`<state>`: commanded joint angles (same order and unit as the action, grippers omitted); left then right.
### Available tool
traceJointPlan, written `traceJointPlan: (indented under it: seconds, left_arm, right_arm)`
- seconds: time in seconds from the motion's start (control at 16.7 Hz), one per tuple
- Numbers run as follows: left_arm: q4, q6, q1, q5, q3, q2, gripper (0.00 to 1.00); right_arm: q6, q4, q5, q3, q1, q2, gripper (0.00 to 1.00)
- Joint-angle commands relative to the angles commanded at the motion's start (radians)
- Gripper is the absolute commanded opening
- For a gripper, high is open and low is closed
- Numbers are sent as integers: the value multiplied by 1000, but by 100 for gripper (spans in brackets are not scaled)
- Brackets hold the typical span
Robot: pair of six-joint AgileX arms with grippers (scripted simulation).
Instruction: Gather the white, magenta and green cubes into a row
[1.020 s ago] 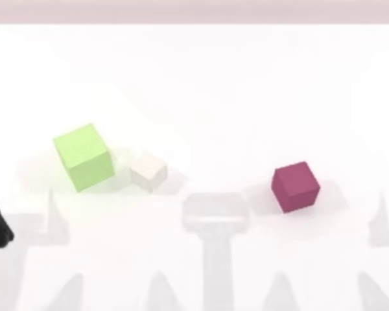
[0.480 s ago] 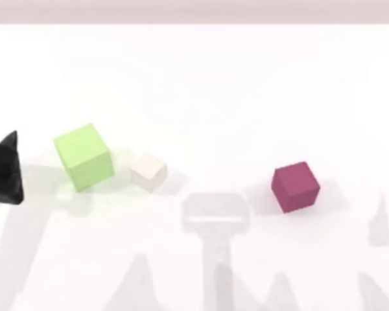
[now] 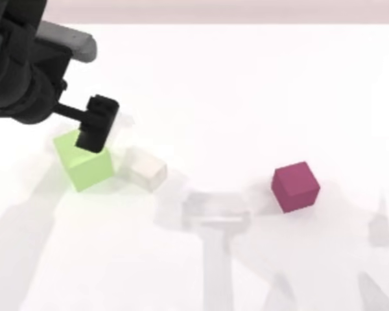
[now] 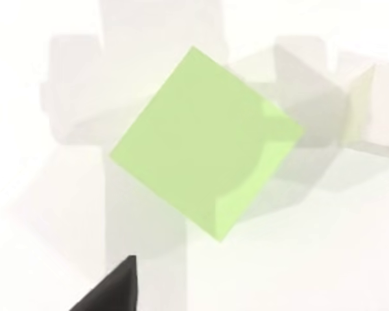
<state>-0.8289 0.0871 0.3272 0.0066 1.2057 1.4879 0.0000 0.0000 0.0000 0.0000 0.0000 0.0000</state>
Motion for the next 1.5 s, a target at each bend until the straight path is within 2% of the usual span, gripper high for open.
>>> traceJointPlan:
  seconds: [0.42,0.72,1.14,1.5]
  left_arm:
    - [-304,35,124,0,466,540,100]
    - [-381,44,158,-4,609,687,100]
    - [-363,45,155,-4,592,691,100]
    - [-129,47,156,-3,443,764,100]
  right_arm:
    - [0,0,0,0,0,0,100]
    - [0,0,0,0,0,0,100]
    - [0,0,0,0,0,0,100]
    - [0,0,0,0,0,0,100]
